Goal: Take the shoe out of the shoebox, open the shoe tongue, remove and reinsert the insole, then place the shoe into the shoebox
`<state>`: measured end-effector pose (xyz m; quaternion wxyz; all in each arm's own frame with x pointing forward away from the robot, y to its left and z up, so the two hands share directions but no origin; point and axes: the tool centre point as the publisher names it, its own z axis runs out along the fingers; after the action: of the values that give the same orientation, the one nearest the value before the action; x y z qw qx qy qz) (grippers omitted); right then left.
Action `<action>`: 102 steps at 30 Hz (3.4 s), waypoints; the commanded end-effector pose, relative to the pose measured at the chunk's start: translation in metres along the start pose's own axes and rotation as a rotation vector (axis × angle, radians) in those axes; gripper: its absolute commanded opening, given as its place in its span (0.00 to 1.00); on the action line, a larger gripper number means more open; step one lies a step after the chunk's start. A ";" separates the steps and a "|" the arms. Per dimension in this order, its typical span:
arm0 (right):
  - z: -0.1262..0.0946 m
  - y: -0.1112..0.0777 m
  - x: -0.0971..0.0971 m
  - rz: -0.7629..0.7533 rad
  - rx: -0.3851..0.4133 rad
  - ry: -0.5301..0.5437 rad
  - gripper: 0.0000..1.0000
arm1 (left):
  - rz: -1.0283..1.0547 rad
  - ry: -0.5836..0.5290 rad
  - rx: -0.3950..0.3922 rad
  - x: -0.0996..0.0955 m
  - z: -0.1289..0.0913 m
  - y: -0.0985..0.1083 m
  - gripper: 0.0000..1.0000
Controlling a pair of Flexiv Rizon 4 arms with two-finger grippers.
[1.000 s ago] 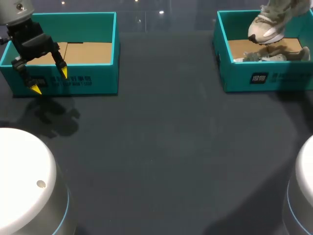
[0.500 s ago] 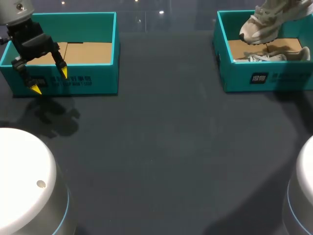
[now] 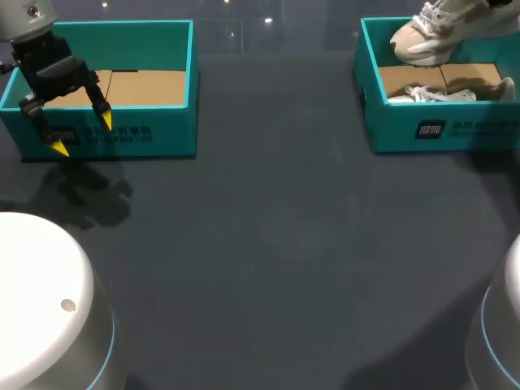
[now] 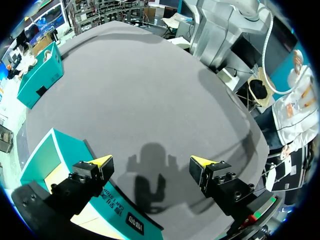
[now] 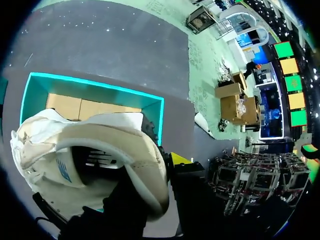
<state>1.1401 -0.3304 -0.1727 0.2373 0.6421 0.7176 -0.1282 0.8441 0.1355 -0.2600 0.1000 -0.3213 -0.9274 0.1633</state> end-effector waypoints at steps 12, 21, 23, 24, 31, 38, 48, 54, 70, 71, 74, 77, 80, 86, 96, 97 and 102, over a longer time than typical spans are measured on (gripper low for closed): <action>0.010 0.002 0.004 0.085 0.005 0.026 0.00 | 0.001 0.001 -0.001 0.000 0.000 0.000 1.00; 0.047 0.000 0.016 0.171 0.033 0.096 0.00 | 0.001 0.001 -0.001 0.000 0.000 0.000 1.00; 0.053 -0.001 0.018 0.191 0.055 0.101 0.00 | 0.001 0.001 -0.001 0.000 0.000 0.000 1.00; 0.056 -0.001 0.019 0.194 0.062 0.110 0.00 | 0.001 0.001 -0.001 0.000 0.000 0.000 1.00; 0.058 -0.001 0.019 0.199 0.068 0.120 0.00 | 0.001 0.001 -0.001 0.000 0.000 0.000 1.00; 0.069 0.000 0.027 0.188 0.070 0.139 0.00 | 0.001 0.001 -0.001 0.000 0.000 0.000 1.00; 0.094 -0.012 0.044 0.171 0.084 0.164 0.00 | 0.001 0.001 -0.001 0.000 0.000 0.000 1.00; 0.104 -0.012 0.047 0.184 0.098 0.149 0.00 | 0.001 0.001 -0.001 0.000 0.000 0.000 1.00; 0.130 0.001 0.056 0.186 0.114 0.151 0.00 | 0.001 0.001 -0.001 0.000 0.000 0.000 1.00; 0.130 0.002 0.057 0.187 0.115 0.152 0.00 | 0.001 0.001 -0.001 0.000 0.000 0.000 1.00; 0.132 0.005 0.060 0.184 0.117 0.146 0.00 | 0.001 0.001 -0.001 0.000 0.000 0.000 1.00; 0.137 0.008 0.063 0.181 0.121 0.147 0.00 | 0.001 0.001 -0.001 0.000 0.000 0.000 1.00; 0.140 0.010 0.064 0.180 0.127 0.150 0.00 | 0.001 0.001 -0.001 0.000 0.000 0.000 1.00; 0.149 0.013 0.068 0.174 0.153 0.124 0.00 | 0.001 0.001 -0.001 0.000 0.000 0.000 1.00; 0.162 0.015 0.075 0.159 0.161 0.142 0.00 | 0.001 0.001 -0.001 0.000 0.000 0.000 1.00; 0.163 0.016 0.076 0.159 0.161 0.143 0.00 | 0.001 0.001 -0.001 0.000 0.000 0.000 1.00; 0.172 0.014 0.080 0.147 0.163 0.167 0.00 | 0.001 0.001 -0.001 0.000 0.000 0.000 1.00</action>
<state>1.1716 -0.3405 -0.3516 0.1382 0.7178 0.6729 -0.1134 0.8441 0.1356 -0.2600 0.0999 -0.3212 -0.9274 0.1633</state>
